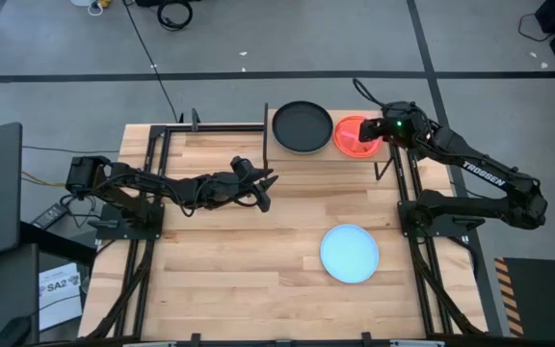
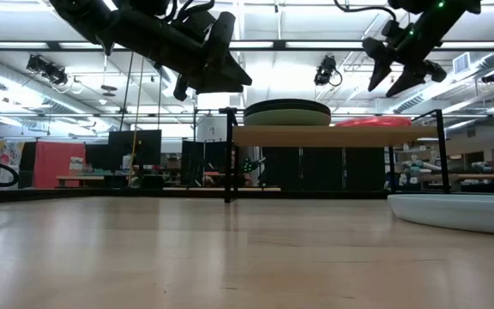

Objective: Place and stack plates onto a shelf
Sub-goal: Stack the blue plate on top of the black plate on the shelf

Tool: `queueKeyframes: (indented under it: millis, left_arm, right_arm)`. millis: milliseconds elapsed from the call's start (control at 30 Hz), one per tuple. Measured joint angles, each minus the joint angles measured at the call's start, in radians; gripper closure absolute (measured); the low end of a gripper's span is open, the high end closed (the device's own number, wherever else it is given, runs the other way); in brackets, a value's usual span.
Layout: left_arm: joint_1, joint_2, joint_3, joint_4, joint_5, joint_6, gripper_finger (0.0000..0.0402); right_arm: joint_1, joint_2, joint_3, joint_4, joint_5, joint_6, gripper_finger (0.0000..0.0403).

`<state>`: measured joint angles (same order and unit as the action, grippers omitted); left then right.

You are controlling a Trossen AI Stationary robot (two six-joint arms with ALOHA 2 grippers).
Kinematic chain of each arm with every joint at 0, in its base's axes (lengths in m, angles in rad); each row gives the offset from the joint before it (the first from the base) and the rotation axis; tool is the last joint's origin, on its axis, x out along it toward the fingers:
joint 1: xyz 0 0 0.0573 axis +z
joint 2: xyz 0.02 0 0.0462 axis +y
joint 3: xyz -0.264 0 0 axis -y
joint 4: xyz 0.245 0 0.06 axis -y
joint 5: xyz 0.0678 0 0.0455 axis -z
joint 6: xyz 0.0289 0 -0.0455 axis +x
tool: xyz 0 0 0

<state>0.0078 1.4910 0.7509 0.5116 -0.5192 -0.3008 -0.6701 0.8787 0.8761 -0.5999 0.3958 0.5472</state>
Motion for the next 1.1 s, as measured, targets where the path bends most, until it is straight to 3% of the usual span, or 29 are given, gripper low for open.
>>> queueKeyframes:
  millis: [300, 567, 1100]
  left_arm:
    - [0.000, 0.000, 0.000, 0.000, 0.000, -0.001, 0.0274]
    - [0.000, 0.000, 0.000, 0.000, 0.000, -0.002, 0.0274]
    - [0.000, 0.000, 0.000, 0.000, 0.000, -0.002, 0.0274]
  right_arm:
    - [0.015, 0.000, 0.000, -0.001, -0.215, 0.024, 0.0169]
    - [0.122, 0.004, 0.000, -0.015, -0.330, 0.036, 0.0169]
    - [0.453, 0.101, 0.000, -0.058, -0.365, -0.003, 0.0170]
